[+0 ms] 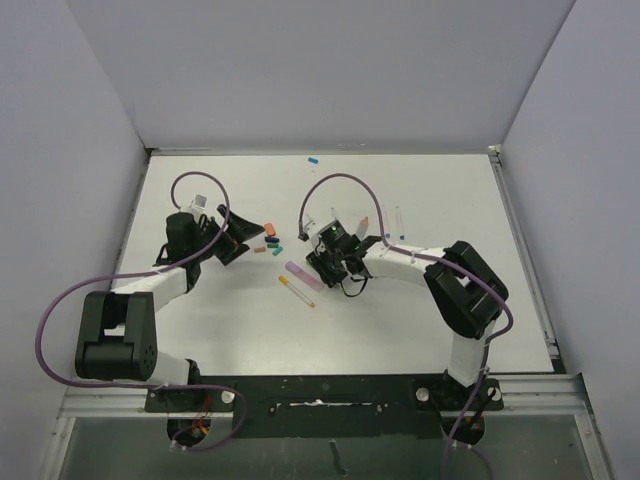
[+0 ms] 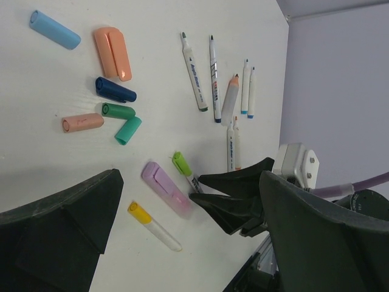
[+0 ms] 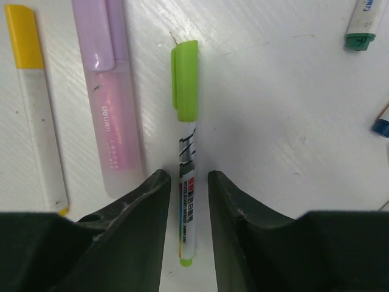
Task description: Open the pen caps
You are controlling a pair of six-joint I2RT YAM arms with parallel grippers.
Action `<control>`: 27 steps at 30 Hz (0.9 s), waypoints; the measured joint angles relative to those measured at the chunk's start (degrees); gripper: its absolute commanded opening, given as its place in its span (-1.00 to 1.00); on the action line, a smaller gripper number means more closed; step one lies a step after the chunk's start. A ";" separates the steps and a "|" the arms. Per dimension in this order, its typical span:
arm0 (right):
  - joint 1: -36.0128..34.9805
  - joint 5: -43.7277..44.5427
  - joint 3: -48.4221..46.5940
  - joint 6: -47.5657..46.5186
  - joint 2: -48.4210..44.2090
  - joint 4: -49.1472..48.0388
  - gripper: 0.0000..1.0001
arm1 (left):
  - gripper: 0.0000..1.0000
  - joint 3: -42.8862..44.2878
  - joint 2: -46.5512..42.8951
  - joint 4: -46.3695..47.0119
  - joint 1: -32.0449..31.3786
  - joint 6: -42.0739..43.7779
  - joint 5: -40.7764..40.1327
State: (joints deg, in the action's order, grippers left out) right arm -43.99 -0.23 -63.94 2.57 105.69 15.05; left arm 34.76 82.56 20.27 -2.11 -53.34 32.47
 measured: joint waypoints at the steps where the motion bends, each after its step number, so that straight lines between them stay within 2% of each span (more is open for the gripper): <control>1: 0.39 -0.90 -0.33 0.07 0.26 -0.07 -0.46 | 0.95 0.02 0.00 -0.02 -0.07 0.02 0.02; 9: 3.19 -5.31 -1.46 0.90 1.33 0.07 -1.00 | 0.95 1.77 0.00 -1.25 -0.72 0.44 0.20; 14: 3.78 -6.05 -1.60 1.07 1.40 0.00 -1.00 | 0.95 2.86 0.02 -1.68 -3.10 0.61 -0.74; 17: 3.82 -6.01 -1.60 1.11 1.31 -0.20 -1.00 | 0.94 3.93 0.15 -2.64 -6.60 0.79 -2.51; 21: 3.82 -5.73 -1.60 1.27 0.15 -0.79 -1.00 | 0.85 6.27 2.16 -3.02 -11.10 0.94 -4.17; 27: 3.82 -5.88 -1.99 1.44 -3.91 -1.64 -1.00 | 0.73 8.76 7.23 -3.19 -14.12 0.57 -5.42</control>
State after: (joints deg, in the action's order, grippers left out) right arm -40.16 -6.11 -65.93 4.01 101.78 13.41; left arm 43.53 89.80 17.08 -16.23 -52.77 27.05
